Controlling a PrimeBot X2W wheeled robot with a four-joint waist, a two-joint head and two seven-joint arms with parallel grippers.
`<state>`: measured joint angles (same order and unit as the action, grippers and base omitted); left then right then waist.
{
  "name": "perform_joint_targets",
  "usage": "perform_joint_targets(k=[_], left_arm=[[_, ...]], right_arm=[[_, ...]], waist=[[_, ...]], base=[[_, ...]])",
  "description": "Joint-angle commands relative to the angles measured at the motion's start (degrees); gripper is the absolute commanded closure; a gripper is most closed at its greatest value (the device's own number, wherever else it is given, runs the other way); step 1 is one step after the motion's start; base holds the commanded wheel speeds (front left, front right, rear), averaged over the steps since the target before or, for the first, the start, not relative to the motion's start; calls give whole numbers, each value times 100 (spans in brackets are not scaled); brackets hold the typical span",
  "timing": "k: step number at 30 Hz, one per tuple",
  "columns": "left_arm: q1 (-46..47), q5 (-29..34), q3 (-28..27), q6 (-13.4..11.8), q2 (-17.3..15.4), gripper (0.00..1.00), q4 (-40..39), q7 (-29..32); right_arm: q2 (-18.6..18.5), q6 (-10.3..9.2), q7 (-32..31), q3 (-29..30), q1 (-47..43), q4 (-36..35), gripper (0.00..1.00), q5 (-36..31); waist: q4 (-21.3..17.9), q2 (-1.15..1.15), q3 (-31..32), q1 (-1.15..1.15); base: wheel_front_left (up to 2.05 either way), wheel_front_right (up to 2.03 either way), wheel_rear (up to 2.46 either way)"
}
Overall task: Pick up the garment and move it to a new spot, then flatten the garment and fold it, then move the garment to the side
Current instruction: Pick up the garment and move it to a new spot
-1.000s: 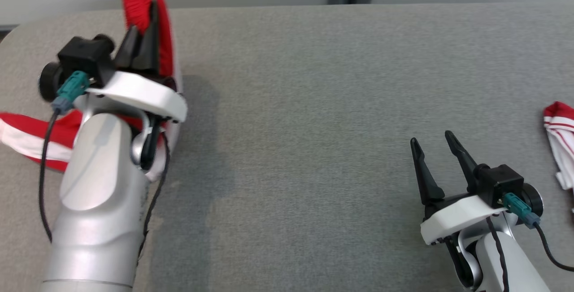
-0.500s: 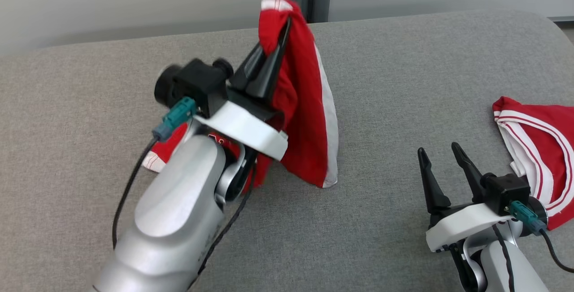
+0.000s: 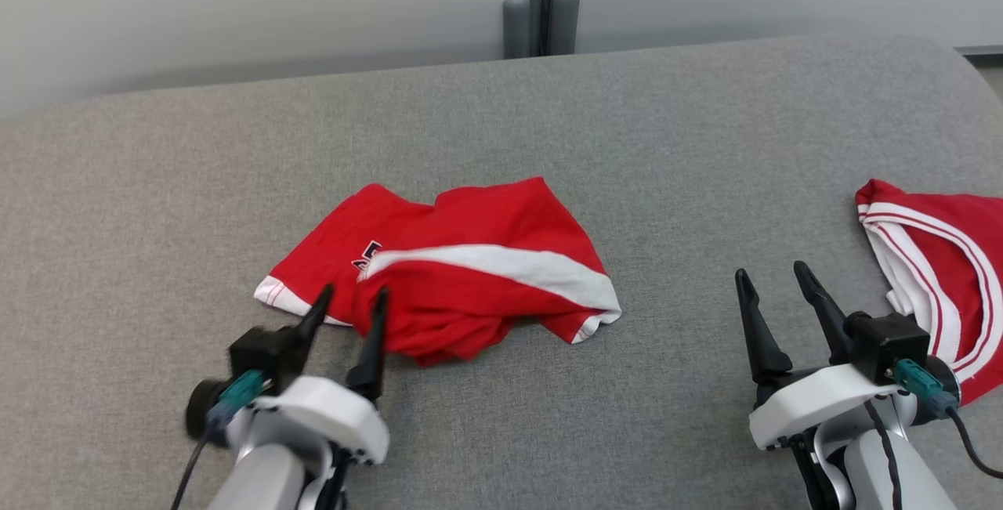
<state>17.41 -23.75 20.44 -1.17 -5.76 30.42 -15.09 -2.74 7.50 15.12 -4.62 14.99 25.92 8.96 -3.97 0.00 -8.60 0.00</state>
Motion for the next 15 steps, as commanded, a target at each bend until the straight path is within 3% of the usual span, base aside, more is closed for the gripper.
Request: perform_joint_targets(k=[1,9,15], left_arm=[[-221,53,-305,-60,-59,0,-67,-9],[-1120,488,-1515,-97,-102,0,-484,-8],[-1707,999,-2126,-18,31,0,-778,-8]], right_arm=[[-33,-2,1,-14,-50,22,0,-48],[-33,-2,1,-35,-253,77,0,-132],[-33,-2,1,-105,-524,147,0,-167]], waist=[[-23,0,120,0],[-71,0,475,0],[-78,0,766,0]], base=[[0,0,0],[0,0,0],[0,0,0]])
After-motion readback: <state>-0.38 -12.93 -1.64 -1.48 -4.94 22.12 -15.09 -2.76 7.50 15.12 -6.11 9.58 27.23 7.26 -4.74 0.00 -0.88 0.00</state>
